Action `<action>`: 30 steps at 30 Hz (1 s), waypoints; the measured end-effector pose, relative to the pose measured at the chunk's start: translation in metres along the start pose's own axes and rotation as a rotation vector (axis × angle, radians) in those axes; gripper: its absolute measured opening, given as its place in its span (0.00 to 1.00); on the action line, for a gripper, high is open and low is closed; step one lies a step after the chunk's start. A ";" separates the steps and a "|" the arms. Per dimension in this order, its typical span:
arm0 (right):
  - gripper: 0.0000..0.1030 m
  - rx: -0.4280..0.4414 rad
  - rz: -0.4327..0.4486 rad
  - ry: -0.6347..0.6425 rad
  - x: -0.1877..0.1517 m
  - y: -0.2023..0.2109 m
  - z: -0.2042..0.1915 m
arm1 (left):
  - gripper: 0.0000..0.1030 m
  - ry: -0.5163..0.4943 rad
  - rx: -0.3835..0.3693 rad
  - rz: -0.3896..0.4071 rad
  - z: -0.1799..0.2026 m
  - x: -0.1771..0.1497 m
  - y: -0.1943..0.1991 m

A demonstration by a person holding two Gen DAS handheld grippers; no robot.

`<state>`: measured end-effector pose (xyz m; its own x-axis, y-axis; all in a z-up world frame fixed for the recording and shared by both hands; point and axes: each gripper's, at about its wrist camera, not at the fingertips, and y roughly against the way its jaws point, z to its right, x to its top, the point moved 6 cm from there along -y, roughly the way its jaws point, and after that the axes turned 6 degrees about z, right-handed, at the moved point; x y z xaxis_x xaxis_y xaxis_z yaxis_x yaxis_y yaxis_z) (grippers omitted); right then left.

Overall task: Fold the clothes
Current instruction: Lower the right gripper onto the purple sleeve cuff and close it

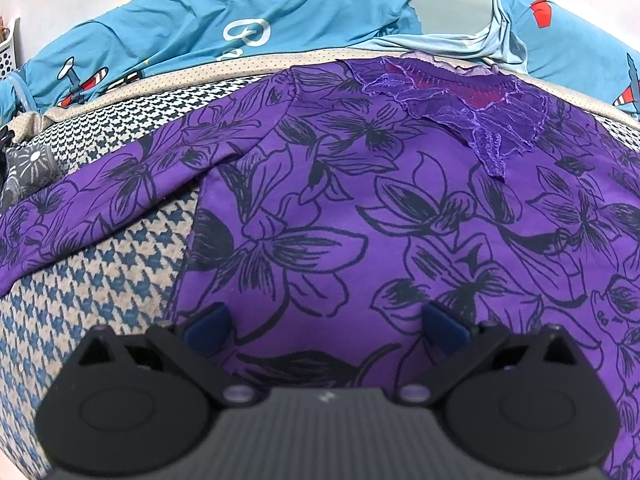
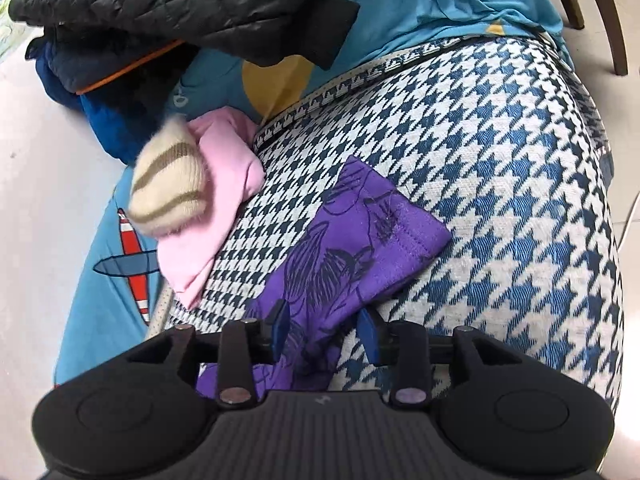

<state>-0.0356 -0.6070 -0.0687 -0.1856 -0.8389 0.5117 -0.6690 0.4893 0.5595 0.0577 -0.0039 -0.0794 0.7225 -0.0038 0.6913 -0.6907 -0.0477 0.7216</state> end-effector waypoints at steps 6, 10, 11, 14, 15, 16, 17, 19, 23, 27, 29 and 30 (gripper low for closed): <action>0.24 -0.031 0.034 0.105 -0.002 -0.006 -0.009 | 1.00 0.002 -0.002 0.001 0.000 0.000 0.000; 0.08 -0.026 0.029 0.107 -0.004 -0.010 -0.010 | 1.00 0.001 -0.007 0.002 -0.001 0.000 0.001; 0.07 -0.011 0.033 0.109 -0.005 -0.009 -0.014 | 1.00 0.001 -0.008 0.002 -0.001 0.000 0.001; 0.07 0.070 0.040 0.140 -0.008 -0.001 -0.032 | 1.00 0.001 -0.010 0.004 -0.002 0.000 0.001; 0.07 0.103 0.040 0.152 -0.011 0.002 -0.040 | 1.00 0.001 -0.009 0.003 -0.002 0.000 0.001; 0.07 0.136 0.040 0.164 -0.013 0.005 -0.048 | 1.00 0.001 -0.008 0.003 -0.001 0.000 0.001; 0.07 0.172 0.029 0.164 -0.016 0.007 -0.055 | 1.00 0.002 -0.007 0.003 -0.001 0.000 0.002; 0.07 0.254 -0.009 0.163 -0.027 0.011 -0.071 | 1.00 0.002 -0.006 0.003 -0.001 0.001 0.001; 0.07 0.397 -0.073 0.200 -0.054 0.019 -0.108 | 1.00 0.002 -0.006 0.004 0.000 0.000 0.001; 0.07 0.492 -0.126 0.264 -0.088 0.027 -0.143 | 1.00 0.005 -0.010 0.004 -0.001 0.000 0.001; 0.07 0.529 -0.154 0.288 -0.105 0.029 -0.158 | 1.00 0.006 -0.012 0.003 -0.001 0.000 0.002; 0.07 0.546 -0.168 0.300 -0.113 0.031 -0.165 | 1.00 0.006 -0.013 0.001 -0.001 0.000 0.002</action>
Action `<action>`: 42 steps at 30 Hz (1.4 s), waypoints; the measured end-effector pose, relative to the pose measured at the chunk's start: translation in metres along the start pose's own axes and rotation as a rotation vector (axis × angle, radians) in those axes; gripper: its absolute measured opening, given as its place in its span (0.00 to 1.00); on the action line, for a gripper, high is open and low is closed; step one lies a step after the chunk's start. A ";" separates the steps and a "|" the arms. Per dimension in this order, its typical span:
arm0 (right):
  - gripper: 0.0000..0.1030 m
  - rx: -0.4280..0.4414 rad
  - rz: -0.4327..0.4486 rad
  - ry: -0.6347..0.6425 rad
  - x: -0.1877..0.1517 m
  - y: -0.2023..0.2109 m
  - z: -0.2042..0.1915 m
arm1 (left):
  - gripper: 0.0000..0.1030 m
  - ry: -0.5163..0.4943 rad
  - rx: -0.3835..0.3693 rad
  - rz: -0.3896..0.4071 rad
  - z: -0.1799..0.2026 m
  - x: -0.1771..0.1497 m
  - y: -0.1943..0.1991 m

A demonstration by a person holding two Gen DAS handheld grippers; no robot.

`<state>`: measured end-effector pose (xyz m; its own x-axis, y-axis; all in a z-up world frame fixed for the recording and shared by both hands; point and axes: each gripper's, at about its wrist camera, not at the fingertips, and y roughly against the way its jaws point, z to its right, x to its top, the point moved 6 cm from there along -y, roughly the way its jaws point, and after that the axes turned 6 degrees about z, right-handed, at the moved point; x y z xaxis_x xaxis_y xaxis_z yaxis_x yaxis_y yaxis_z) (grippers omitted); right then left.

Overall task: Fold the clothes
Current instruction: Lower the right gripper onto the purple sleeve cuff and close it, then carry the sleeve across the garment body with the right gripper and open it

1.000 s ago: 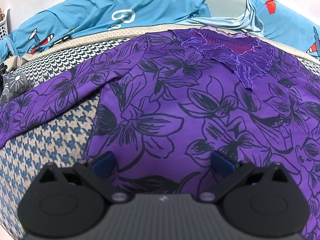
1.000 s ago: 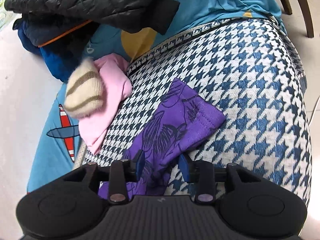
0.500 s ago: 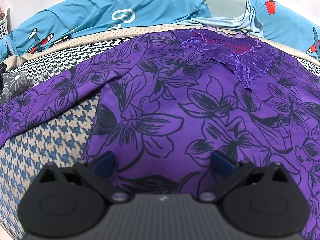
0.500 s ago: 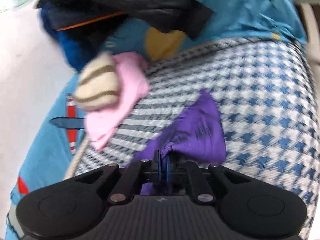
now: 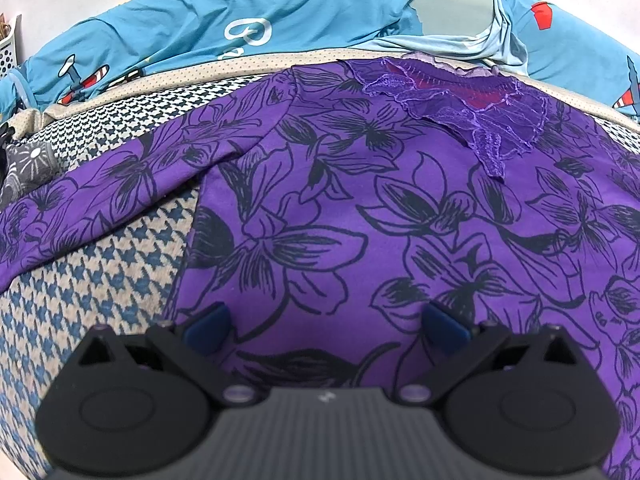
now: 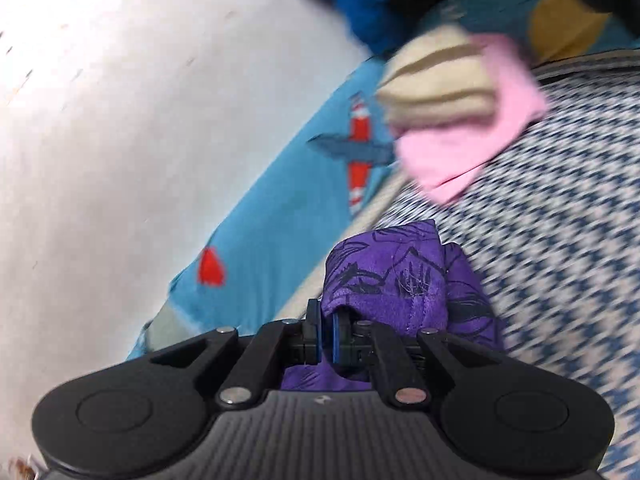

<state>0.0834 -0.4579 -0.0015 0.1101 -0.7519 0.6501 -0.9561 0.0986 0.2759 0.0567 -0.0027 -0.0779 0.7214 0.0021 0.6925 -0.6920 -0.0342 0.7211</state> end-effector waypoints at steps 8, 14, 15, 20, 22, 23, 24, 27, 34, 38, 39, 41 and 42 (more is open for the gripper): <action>0.07 0.121 -0.069 0.084 -0.038 -0.019 -0.056 | 1.00 0.006 -0.016 -0.012 -0.002 0.000 0.001; 0.07 0.198 -0.093 0.179 -0.070 -0.024 -0.099 | 1.00 0.021 -0.028 -0.016 -0.006 0.001 0.002; 0.07 0.211 -0.098 0.198 -0.076 -0.024 -0.105 | 1.00 0.025 -0.029 -0.015 -0.007 0.001 0.002; 0.07 0.274 -0.145 0.299 -0.112 -0.029 -0.138 | 1.00 0.060 -0.028 -0.010 -0.015 0.003 0.004; 0.07 0.297 -0.157 0.352 -0.128 -0.029 -0.151 | 1.00 0.076 -0.024 -0.007 -0.020 0.004 0.005; 0.07 0.309 -0.163 0.382 -0.136 -0.030 -0.158 | 1.00 0.083 -0.022 -0.005 -0.022 0.005 0.005; 0.07 0.320 -0.168 0.413 -0.145 -0.030 -0.164 | 1.00 0.091 -0.020 -0.003 -0.024 0.005 0.006; 0.07 0.339 -0.184 0.493 -0.170 -0.030 -0.180 | 1.00 0.110 -0.016 -0.001 -0.032 0.006 0.006; 0.07 0.393 -0.244 0.636 -0.220 -0.025 -0.206 | 1.00 0.146 0.008 0.011 -0.046 0.008 0.009; 0.09 0.427 -0.274 0.734 -0.244 -0.024 -0.215 | 1.00 0.169 0.028 0.014 -0.055 0.008 0.009; 0.10 0.425 -0.302 0.761 -0.252 -0.025 -0.215 | 1.00 0.175 0.028 0.013 -0.057 0.008 0.009; 0.19 0.414 -0.384 0.814 -0.267 -0.029 -0.214 | 1.00 0.183 0.033 0.014 -0.060 0.009 0.009; 0.31 0.412 -0.428 0.836 -0.274 -0.030 -0.213 | 1.00 0.187 0.036 0.015 -0.062 0.009 0.009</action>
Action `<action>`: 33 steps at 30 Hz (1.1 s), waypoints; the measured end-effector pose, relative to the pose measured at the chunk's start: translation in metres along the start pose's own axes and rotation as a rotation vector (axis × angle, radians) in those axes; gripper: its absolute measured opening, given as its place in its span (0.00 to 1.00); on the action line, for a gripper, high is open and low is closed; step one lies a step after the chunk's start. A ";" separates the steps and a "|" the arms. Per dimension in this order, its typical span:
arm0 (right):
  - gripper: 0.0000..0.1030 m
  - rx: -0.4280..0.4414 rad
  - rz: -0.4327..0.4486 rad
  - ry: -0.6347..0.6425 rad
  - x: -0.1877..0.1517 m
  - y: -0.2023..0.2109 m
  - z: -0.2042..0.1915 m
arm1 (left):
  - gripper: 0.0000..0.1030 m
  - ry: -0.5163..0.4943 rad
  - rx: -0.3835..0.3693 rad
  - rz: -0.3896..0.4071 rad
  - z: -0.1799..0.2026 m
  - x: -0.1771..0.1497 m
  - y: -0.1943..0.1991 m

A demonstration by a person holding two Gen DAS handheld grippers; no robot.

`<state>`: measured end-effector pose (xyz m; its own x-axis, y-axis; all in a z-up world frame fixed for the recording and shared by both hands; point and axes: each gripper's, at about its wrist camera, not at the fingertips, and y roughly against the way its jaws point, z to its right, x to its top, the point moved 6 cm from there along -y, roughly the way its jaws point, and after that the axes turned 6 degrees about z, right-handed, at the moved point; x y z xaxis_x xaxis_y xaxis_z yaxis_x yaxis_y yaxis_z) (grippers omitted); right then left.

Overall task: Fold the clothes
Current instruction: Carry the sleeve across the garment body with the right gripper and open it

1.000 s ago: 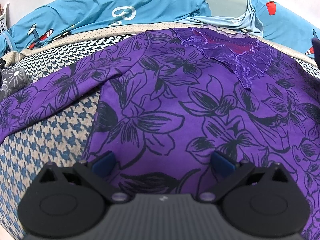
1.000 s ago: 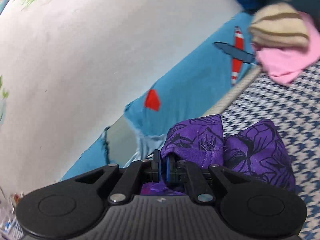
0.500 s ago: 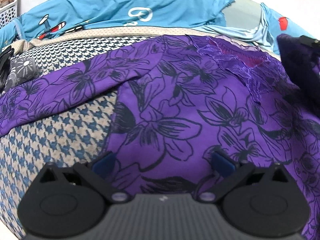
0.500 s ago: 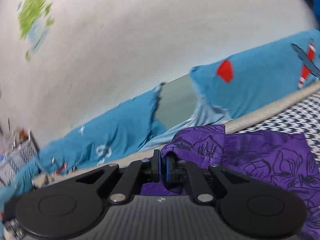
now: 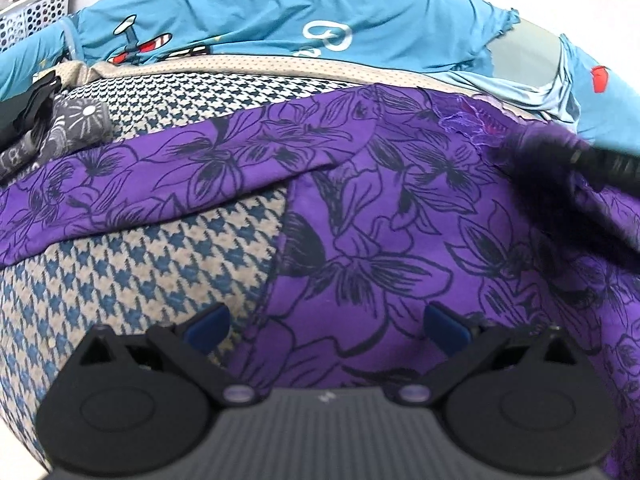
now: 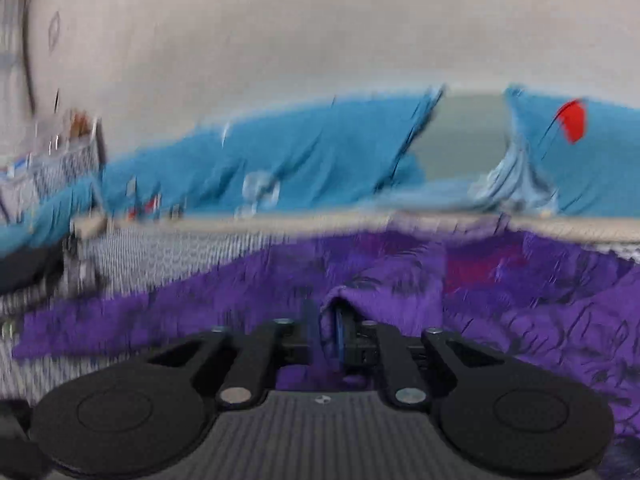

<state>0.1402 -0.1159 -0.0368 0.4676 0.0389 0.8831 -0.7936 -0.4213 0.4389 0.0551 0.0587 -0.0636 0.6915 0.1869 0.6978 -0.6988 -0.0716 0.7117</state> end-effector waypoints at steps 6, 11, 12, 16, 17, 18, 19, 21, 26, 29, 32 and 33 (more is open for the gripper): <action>0.47 0.061 -0.042 0.031 -0.007 0.004 -0.008 | 1.00 0.026 0.011 0.012 -0.007 0.003 0.002; 0.48 0.072 -0.021 -0.062 -0.004 0.006 0.002 | 1.00 0.033 0.013 0.016 -0.009 0.004 0.003; 0.48 0.052 -0.009 -0.062 -0.003 0.007 0.004 | 1.00 0.033 0.014 0.016 -0.010 0.004 0.003; 0.52 -0.014 -0.022 -0.102 -0.002 0.005 0.013 | 1.00 0.041 0.019 0.014 -0.012 0.004 0.002; 0.52 -0.022 -0.043 -0.136 -0.005 0.003 0.017 | 1.00 0.044 0.020 0.013 -0.013 0.004 0.002; 0.52 -0.023 -0.060 -0.177 -0.008 0.001 0.021 | 1.00 0.047 0.021 0.011 -0.014 0.004 0.001; 0.52 -0.020 -0.076 -0.220 -0.010 0.000 0.025 | 1.00 0.050 0.021 0.011 -0.015 0.004 0.001; 0.52 -0.021 -0.097 -0.319 -0.013 -0.002 0.036 | 1.00 0.055 0.021 0.010 -0.016 0.004 0.001; 0.52 -0.032 -0.054 -0.512 -0.011 0.005 0.061 | 1.00 0.058 0.022 0.010 -0.018 0.004 0.002; 0.52 -0.057 -0.023 -0.553 -0.009 0.006 0.071 | 1.00 0.060 0.026 0.006 -0.019 0.004 0.001; 0.52 -0.064 0.002 -0.559 -0.007 0.005 0.072 | 1.00 0.063 0.032 0.007 -0.021 0.004 0.001; 0.52 -0.041 0.011 -0.540 -0.005 0.005 0.067 | 1.00 0.064 0.035 0.009 -0.021 0.005 0.001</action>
<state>0.1601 -0.1789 -0.0497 0.5837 -0.4412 0.6816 -0.8094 -0.3825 0.4455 0.0539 0.0804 -0.0613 0.6710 0.2484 0.6986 -0.6977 -0.1072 0.7083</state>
